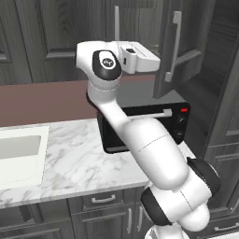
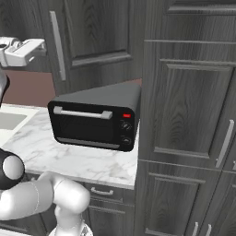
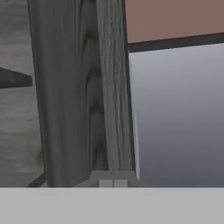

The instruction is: Get the candle and the liquor from the cabinet and move them to the dining counter.

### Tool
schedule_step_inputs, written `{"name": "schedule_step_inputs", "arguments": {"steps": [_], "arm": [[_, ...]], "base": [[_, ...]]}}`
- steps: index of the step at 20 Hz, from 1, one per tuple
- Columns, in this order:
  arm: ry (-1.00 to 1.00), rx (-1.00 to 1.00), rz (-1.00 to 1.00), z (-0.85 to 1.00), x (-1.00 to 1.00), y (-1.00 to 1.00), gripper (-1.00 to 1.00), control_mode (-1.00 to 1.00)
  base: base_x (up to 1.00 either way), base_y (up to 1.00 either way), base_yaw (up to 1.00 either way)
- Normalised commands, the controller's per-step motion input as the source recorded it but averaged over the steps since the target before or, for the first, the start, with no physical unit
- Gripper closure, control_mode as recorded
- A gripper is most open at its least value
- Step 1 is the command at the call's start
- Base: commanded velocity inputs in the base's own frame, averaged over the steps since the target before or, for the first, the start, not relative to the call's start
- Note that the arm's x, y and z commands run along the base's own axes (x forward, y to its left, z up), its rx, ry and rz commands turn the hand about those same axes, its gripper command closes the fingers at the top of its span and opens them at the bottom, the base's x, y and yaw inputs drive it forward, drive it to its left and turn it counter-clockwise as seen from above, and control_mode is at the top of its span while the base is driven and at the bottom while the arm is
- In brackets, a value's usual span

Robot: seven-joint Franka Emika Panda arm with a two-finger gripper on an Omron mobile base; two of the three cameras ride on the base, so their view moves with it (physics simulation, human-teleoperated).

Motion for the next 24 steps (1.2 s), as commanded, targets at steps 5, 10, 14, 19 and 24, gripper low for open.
{"name": "schedule_step_inputs", "arguments": {"steps": [5,10,14,19,24], "arm": [[0.00,0.02,0.00,0.00,-0.45,-0.91,1.00,-1.00],[0.00,0.01,0.00,0.00,-0.41,-0.96,1.00,-1.00],[0.00,0.00,0.00,-0.03,-0.31,-1.00,1.00,-1.00],[0.00,0.00,0.01,0.00,-0.27,-0.99,1.00,-1.00],[0.00,0.00,0.04,0.00,-0.20,-0.81,1.00,-1.00]], "base": [[0.00,0.00,0.00],[0.00,0.00,0.00],[0.00,0.00,0.00],[0.00,0.00,0.00],[0.00,0.00,0.00]]}}
